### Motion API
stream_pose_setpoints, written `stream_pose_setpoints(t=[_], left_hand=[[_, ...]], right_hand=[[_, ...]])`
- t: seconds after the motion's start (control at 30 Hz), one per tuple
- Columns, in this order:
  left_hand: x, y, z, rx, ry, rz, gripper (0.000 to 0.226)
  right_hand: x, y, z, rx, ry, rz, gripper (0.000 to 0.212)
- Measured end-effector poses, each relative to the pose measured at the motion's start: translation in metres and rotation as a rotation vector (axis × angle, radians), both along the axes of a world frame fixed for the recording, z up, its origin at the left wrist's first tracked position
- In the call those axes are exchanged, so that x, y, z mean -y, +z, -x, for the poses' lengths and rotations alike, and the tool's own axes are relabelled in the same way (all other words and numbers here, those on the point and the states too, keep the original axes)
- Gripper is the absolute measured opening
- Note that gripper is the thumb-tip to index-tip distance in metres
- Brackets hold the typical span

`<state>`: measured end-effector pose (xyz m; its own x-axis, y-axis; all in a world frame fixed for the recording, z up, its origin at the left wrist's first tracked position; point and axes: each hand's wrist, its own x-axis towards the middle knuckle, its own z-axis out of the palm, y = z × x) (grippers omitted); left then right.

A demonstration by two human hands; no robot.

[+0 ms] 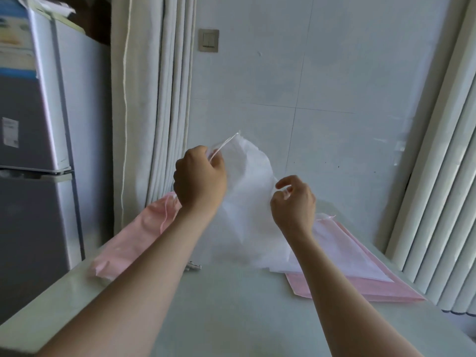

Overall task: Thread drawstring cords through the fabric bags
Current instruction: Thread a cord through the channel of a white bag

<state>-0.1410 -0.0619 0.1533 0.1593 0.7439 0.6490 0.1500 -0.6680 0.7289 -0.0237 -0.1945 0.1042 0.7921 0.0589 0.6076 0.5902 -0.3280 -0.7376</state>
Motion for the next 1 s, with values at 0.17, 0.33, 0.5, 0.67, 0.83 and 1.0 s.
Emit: stream_pose_setpoints(t=[0.17,0.33,0.5,0.67,0.83,1.0], left_hand=[[-0.029,0.011,0.025,-0.263,0.024,0.092,0.037],[-0.061,0.005,0.04,-0.333,0.241,-0.107,0.039],[-0.088,-0.037,0.032,-0.779,0.187,-0.073,0.031],[-0.106,-0.092,0.012,-1.047,-0.071,0.144,0.081],[-0.115,-0.106,0.005,-1.079,-0.084,0.324,0.097],[-0.128,-0.123,-0.005,-0.983,-0.152,0.441,0.106]], right_hand=[[-0.033,0.001,0.021,-0.228,0.205,0.076,0.04],[-0.069,-0.011,0.032,-0.474,0.34,-0.044,0.049],[-0.11,-0.051,0.04,-0.501,0.382,0.108,0.05],[-0.121,-0.072,0.04,-0.53,0.398,0.269,0.038],[-0.131,-0.078,0.032,-0.321,0.399,0.374,0.057],[-0.142,-0.088,0.023,-0.095,0.43,0.475,0.062]])
